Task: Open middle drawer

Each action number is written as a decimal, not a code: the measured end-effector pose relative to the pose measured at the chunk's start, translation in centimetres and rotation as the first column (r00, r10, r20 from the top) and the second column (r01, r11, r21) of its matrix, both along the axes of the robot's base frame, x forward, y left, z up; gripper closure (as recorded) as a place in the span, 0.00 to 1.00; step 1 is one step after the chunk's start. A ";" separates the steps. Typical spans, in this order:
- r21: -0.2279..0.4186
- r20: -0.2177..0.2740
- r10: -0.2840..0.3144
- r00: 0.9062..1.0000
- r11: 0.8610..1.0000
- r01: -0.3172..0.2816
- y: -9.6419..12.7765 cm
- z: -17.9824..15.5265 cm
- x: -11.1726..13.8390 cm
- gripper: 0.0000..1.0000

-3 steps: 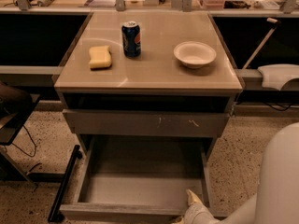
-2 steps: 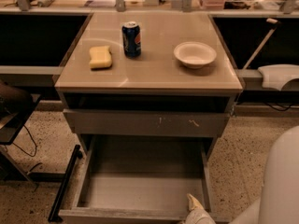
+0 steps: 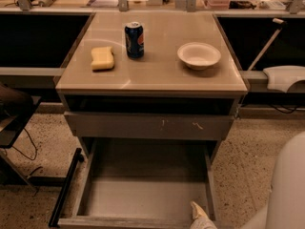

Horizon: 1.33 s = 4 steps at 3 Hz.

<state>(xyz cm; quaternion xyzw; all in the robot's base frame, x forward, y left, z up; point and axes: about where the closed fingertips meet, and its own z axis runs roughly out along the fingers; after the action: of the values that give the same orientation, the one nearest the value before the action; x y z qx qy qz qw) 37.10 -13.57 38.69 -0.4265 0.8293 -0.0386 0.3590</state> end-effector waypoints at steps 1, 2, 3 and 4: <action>0.000 0.000 0.000 1.000 1.000 0.000 0.2 0.1 -0.1 0.58; 0.000 0.000 0.000 1.000 1.000 0.000 0.2 0.1 -0.1 0.35; 0.000 0.000 0.000 1.000 1.000 0.000 0.2 0.1 -0.1 0.11; 0.000 0.000 0.000 1.000 1.000 0.000 0.2 0.1 -0.1 0.00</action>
Offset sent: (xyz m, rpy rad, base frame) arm -0.0011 0.0016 0.0010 0.0000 0.0000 0.0000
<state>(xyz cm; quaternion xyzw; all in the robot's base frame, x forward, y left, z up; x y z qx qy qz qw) 37.00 -13.41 38.80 -0.4266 0.8293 -0.0386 0.3590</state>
